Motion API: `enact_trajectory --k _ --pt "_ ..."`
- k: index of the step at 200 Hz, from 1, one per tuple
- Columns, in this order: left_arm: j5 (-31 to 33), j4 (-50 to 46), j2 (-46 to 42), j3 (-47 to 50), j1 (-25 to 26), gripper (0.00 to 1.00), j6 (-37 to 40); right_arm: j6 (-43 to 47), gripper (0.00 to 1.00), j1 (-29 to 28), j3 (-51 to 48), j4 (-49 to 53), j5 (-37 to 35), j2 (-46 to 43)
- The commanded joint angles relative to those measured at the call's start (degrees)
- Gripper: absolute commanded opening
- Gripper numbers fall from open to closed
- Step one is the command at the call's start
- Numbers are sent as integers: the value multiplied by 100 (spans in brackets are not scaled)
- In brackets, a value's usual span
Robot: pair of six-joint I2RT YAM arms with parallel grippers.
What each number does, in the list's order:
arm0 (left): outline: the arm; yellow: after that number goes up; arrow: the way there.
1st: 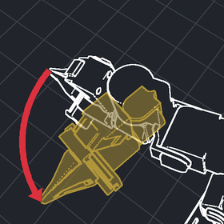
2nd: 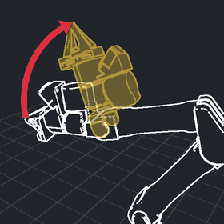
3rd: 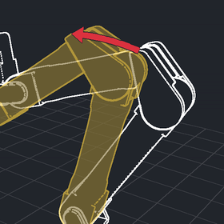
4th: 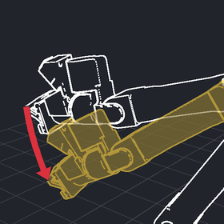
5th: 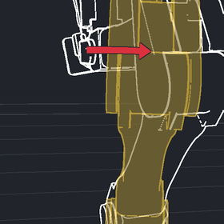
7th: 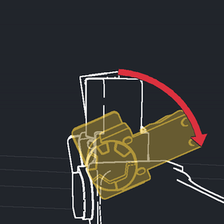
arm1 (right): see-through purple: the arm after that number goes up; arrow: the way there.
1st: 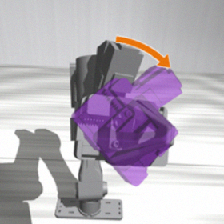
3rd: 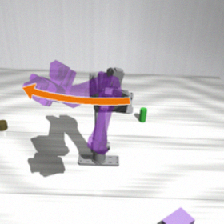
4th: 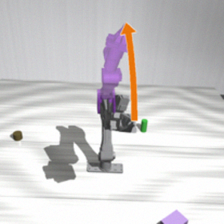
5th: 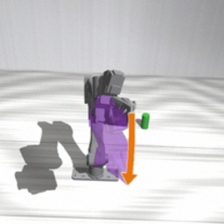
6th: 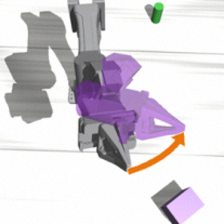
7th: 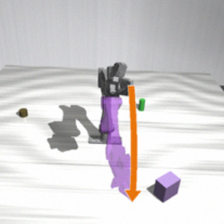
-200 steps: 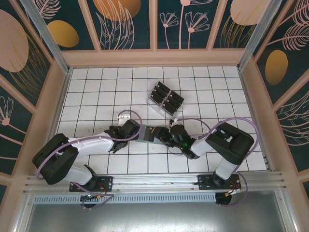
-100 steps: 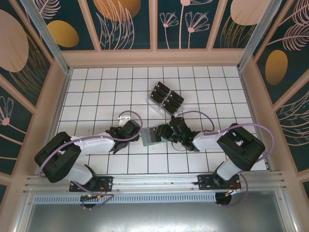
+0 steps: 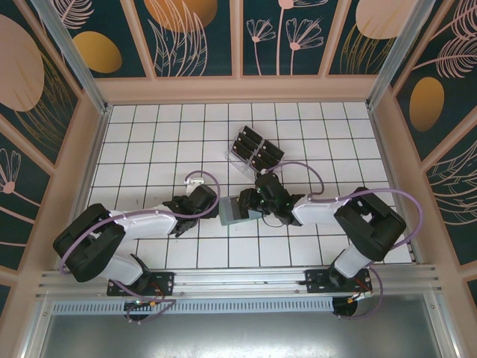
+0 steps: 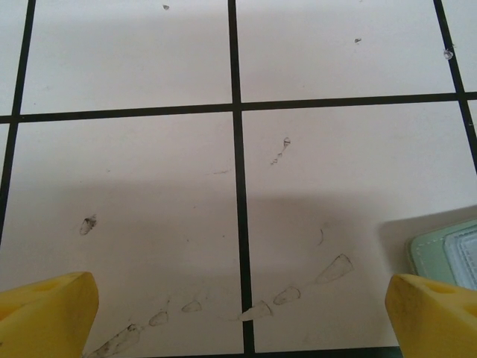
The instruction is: Put the credit cards into the card holder
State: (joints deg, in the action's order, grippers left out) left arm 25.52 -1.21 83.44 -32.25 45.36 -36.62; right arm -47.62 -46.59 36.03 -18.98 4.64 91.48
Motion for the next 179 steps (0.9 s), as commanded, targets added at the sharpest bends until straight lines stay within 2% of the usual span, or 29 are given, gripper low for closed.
enact_trajectory --k 1,179 --pt "-62 146 93 -36 -28 99 65 168 29 36 115 168 28 139" --pt "-87 499 622 38 -29 99 32 -136 24 -191 288 -121 171 494"
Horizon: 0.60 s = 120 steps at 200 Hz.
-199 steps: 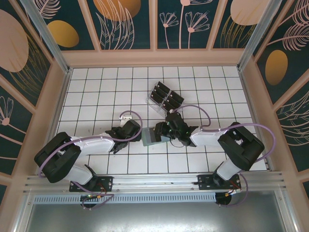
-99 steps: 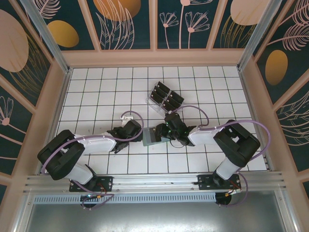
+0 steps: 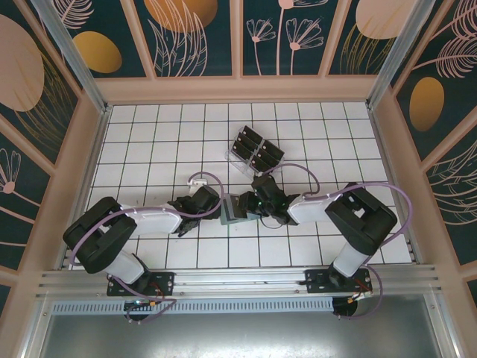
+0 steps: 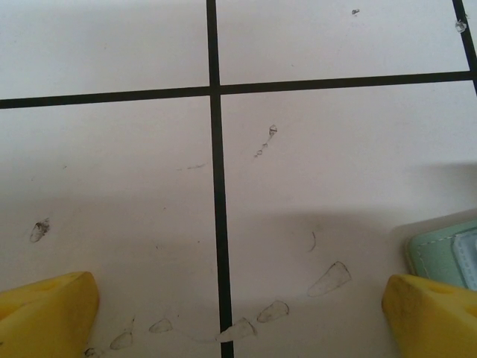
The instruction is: Put the credit cards into the card holder
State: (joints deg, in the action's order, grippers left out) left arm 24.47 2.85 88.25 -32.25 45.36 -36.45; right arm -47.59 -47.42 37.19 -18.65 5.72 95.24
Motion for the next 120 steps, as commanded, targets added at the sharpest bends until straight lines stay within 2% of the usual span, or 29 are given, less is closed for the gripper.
enact_trajectory --k 1,72,120 --pt "21 93 141 36 -28 98 10 -142 24 -113 178 -155 62 122" --pt "318 -187 -92 -18 -28 99 -86 -208 23 -190 320 -172 102 0" --pt "191 -203 -331 -19 -26 98 -90 -83 25 -163 186 131 -149 -250"
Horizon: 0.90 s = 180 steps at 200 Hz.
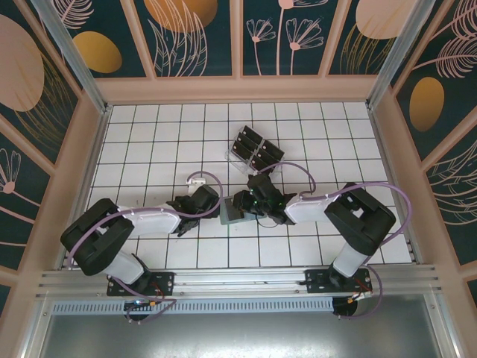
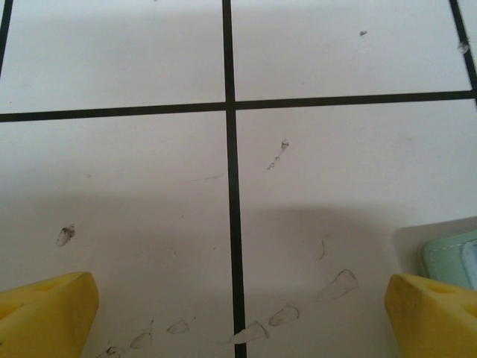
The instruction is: Put the credit cards into the card holder
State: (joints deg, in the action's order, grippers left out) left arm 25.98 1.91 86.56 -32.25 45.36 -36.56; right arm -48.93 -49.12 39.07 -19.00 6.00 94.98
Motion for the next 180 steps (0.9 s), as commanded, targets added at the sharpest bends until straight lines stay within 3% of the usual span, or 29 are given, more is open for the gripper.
enact_trajectory --k 1,180 --pt "40 -106 -165 -18 -27 98 -75 54 25 8 -8 168 -178 -220" --pt "-210 218 167 100 -34 99 -37 -155 24 -119 -154 82 -135 33"
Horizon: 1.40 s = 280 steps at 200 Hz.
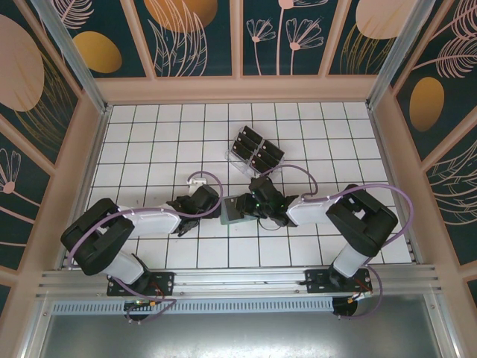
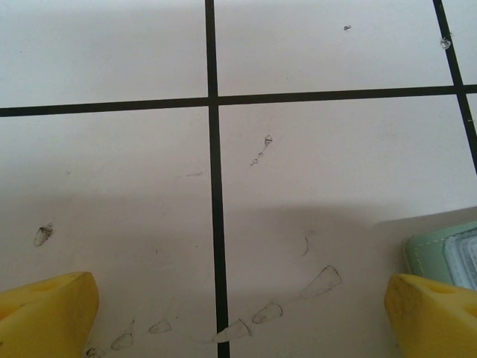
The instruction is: Put the credit cards into the card holder
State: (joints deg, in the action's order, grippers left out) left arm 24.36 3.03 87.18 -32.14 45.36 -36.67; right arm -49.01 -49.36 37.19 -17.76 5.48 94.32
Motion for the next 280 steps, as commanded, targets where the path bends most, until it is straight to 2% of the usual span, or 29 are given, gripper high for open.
enact_trajectory --k 1,117,159,190,214,242,280 --pt "-47 109 106 92 -31 99 -30 -145 24 -97 34 -52 -82 101" --pt "-29 216 194 149 -28 99 -51 -294 23 -247 372 -237 112 325" --pt "290 -73 131 -17 -34 98 -34 -241 24 -241 417 -111 25 35" --pt "489 -346 -79 -135 -27 99 32 13 26 -199 497 308 -196 -354" --pt "518 -490 -288 -178 -34 99 63 345 33 -80 551 869 -429 -563" --pt "332 -551 -502 -214 -29 99 88 732 40 103 553 1374 -562 -670" --pt "-128 -496 -604 -301 -32 98 177 1080 40 282 537 1768 -783 -754"
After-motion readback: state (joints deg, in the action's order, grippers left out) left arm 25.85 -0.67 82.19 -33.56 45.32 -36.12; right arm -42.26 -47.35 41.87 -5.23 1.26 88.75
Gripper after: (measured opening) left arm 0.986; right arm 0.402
